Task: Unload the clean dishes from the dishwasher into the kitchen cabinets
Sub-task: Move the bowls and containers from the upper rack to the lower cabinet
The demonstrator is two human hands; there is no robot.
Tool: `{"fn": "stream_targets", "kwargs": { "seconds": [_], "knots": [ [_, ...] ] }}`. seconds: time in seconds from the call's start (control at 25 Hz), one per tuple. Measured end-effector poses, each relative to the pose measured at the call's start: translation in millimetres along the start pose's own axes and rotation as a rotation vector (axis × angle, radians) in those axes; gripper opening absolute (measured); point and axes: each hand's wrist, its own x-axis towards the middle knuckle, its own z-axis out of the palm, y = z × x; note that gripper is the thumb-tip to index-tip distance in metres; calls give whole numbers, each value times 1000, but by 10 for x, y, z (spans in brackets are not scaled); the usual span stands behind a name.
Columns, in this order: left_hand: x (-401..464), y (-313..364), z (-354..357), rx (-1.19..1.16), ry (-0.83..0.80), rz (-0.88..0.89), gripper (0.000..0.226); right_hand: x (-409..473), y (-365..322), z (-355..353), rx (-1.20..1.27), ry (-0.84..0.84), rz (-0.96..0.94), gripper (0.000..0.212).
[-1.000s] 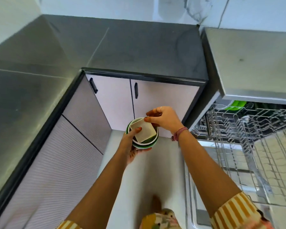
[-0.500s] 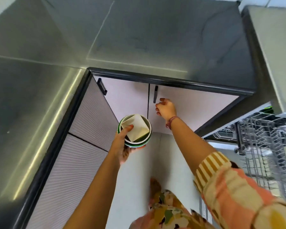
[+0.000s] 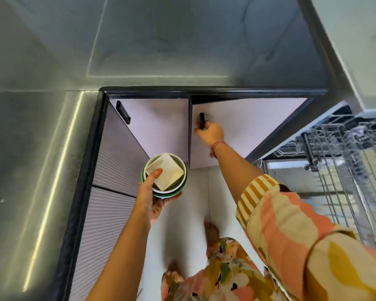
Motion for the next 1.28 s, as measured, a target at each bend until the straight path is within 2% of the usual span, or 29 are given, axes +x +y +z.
{"fn": "stream_targets", "kwargs": {
  "seconds": [0.16, 0.4, 0.52, 0.68, 0.76, 0.96, 1.28],
  "knots": [
    [-217, -81, -196, 80, -65, -36, 44, -652, 435, -34, -3, 99, 30, 29],
    [-559, -392, -424, 165, -109, -73, 41, -1521, 1085, -389, 198, 129, 87, 51],
    [-690, -581, -429, 187, -111, -112, 39, -1774, 1451, -685, 180, 175, 138, 51],
    [-773, -779, -329, 192, -109, -126, 44, -1984, 1898, -1143, 18, 300, 218, 49],
    [-821, -868, -242, 187, -116, -134, 43, -2037, 2097, -1369, 40, 349, 276, 54],
    [-916, -1018, 50, 194, -153, -125, 26, -2026, 2305, -1849, 95, 410, 378, 51],
    [-811, -1172, 346, 229, -160, -122, 37, -1997, 2544, -1994, 144, 465, 436, 73]
  ]
}}
